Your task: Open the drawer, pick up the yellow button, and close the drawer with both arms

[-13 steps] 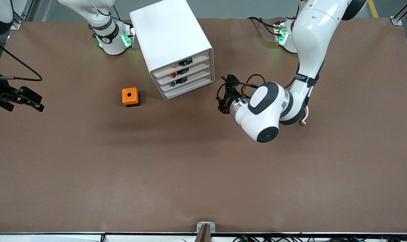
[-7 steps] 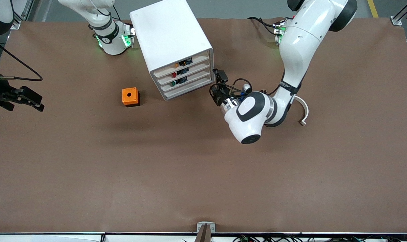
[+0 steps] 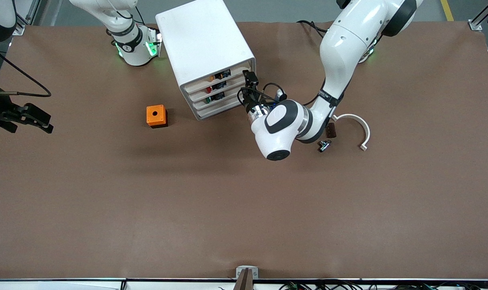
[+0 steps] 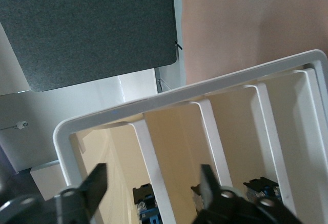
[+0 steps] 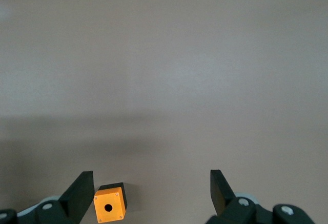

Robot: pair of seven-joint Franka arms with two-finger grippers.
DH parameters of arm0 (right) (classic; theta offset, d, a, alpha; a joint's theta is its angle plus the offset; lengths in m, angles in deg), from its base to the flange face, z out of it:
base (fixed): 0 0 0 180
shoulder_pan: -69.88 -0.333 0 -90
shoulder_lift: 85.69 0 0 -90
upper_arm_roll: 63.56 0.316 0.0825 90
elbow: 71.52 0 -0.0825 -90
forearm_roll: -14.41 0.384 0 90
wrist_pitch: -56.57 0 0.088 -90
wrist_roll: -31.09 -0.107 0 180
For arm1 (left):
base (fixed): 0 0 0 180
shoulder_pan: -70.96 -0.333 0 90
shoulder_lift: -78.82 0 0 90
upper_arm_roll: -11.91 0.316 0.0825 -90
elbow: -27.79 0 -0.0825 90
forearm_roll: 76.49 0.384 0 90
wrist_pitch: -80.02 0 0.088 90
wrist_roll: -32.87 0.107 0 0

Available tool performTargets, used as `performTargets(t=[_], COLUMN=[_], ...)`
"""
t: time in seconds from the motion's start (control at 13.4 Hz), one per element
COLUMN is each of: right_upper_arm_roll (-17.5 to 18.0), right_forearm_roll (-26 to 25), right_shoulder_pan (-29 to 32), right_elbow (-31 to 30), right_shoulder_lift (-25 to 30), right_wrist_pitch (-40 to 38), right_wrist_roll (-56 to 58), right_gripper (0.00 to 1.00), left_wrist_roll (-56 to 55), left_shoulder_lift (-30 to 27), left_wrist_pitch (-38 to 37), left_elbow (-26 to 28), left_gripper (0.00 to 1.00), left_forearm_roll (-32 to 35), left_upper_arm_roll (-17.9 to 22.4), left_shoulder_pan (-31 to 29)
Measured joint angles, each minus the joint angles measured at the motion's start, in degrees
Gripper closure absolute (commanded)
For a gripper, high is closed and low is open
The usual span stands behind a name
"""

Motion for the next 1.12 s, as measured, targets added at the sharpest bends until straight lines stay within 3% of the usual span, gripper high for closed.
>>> performTargets(t=[0.37,0.75,1.12], right_upper_arm_roll=[0.03,0.37,0.55], right_forearm_roll=[0.0,0.0,0.02], right_shoulder_pan=[-0.01,-0.1,-2.29], right_elbow=[0.0,0.0,0.04], right_shoulder_lift=[0.0,0.0,0.0], right_wrist_pitch=[-0.02,-0.25,-0.28], right_wrist_roll=[0.0,0.0,-7.42], right_gripper=[0.0,0.0,0.0], left_wrist_roll=[-1.3,-1.41,-1.41], left_shoulder_lift=[2.34,2.88,3.04], left_wrist_pitch=[-1.23,-1.77,-1.83], left_elbow=[0.04,0.04,0.04], left_gripper=[0.35,0.71,0.9], left_forearm_roll=[-0.47,-0.63,-1.65], left_upper_arm_roll=[-0.24,-2.44,-2.44], left_shoulder_pan=[1.95,2.35,2.37])
